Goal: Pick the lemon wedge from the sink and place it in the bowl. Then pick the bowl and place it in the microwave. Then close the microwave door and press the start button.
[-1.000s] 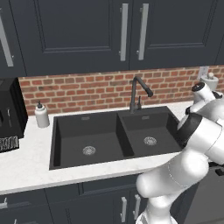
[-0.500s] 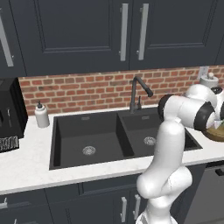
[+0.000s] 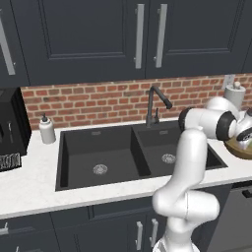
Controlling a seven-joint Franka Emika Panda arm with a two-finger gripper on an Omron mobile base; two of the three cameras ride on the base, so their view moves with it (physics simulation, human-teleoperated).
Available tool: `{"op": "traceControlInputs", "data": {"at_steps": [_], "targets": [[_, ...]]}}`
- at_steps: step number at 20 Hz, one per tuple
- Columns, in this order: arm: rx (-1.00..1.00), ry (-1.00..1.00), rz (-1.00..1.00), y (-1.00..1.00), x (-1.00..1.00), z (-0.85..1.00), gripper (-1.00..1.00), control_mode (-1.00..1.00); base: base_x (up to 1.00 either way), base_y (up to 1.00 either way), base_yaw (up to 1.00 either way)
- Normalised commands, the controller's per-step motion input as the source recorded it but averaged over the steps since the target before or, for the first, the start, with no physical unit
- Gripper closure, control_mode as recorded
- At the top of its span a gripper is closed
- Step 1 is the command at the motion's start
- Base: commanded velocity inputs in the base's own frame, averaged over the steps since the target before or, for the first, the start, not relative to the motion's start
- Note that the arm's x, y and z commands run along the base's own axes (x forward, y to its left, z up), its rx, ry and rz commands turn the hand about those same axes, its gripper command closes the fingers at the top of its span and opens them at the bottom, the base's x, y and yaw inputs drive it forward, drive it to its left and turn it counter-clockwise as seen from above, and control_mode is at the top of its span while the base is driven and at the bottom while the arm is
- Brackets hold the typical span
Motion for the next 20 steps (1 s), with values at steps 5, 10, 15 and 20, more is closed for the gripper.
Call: {"op": "traceControlInputs", "data": {"at_steps": [5,10,15,20], "targets": [[0.04,-0.05,0.05,-0.12,0.15,-0.04,-1.0,-1.0,0.0,0.0,0.0],[0.02,-0.02,0.0,0.26,-0.01,0.18,-1.0,-1.0,0.0,0.0,0.0],[0.0,0.0,0.0,0.77,-0.15,0.66,-1.0,-1.0,0.0,0.0,0.0],[-0.01,0.0,0.0,0.98,-0.23,0.9,-1.0,-1.0,0.0,0.0,0.0]]}}
